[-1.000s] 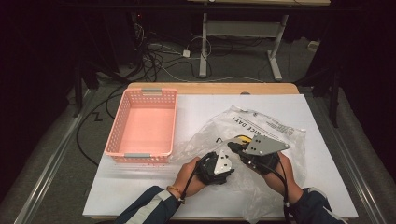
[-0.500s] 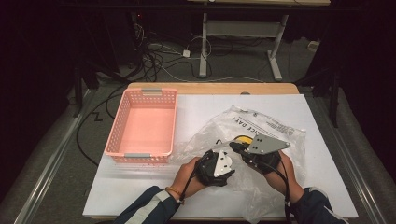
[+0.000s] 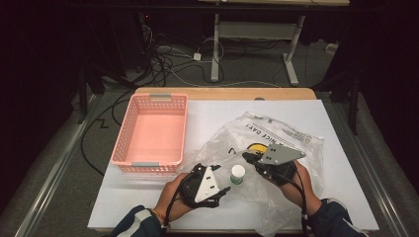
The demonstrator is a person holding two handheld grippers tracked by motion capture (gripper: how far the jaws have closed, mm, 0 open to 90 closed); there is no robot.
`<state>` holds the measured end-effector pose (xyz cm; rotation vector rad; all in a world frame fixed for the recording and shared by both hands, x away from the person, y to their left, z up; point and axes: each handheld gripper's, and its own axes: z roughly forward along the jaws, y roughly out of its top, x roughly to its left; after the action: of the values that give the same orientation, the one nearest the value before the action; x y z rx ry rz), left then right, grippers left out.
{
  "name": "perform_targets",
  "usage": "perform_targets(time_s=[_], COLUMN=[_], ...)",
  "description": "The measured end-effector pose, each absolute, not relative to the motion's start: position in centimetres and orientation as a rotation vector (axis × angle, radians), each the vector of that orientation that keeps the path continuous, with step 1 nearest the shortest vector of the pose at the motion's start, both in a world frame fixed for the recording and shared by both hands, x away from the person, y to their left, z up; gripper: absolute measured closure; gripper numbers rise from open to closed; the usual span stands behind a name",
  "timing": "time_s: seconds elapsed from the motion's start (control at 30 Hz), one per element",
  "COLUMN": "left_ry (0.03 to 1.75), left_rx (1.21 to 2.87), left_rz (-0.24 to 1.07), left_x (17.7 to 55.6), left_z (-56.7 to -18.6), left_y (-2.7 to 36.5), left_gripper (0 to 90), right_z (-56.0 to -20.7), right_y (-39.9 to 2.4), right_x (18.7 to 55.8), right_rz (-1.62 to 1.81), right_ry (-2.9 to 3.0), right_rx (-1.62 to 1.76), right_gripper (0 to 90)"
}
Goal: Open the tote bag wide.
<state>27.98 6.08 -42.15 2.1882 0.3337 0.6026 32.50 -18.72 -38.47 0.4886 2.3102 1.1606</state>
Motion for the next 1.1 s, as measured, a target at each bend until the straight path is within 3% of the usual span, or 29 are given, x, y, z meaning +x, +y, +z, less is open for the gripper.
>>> perform_targets(time_s=[0.37,0.7,0.87,0.9,1.1], left_ry=[0.516,0.565,0.578,0.579,0.611], left_rx=[2.094,2.195,2.239,2.239,2.25], left_rz=[0.681,0.685,0.697,0.698,0.697], left_x=[27.8,29.6,30.1,30.1,30.4], left_z=[-41.7,-43.2,-43.7,-43.7,-43.8], left_y=[11.5,11.6,11.5,11.5,11.8], left_gripper=[32.7,32.9,41.4,49.4,63.7], right_z=[-38.8,-38.7,-38.6,-38.5,-38.3], right_y=[-18.6,-18.9,-19.1,-19.1,-19.1], right_x=[32.4,32.1,32.0,31.9,31.7], right_rz=[1.147,1.146,1.15,1.15,1.154], right_ry=[2.328,2.348,2.345,2.341,2.339], right_rx=[0.48,0.462,0.465,0.464,0.452], right_gripper=[90.0,90.0,90.0,90.0,90.0])
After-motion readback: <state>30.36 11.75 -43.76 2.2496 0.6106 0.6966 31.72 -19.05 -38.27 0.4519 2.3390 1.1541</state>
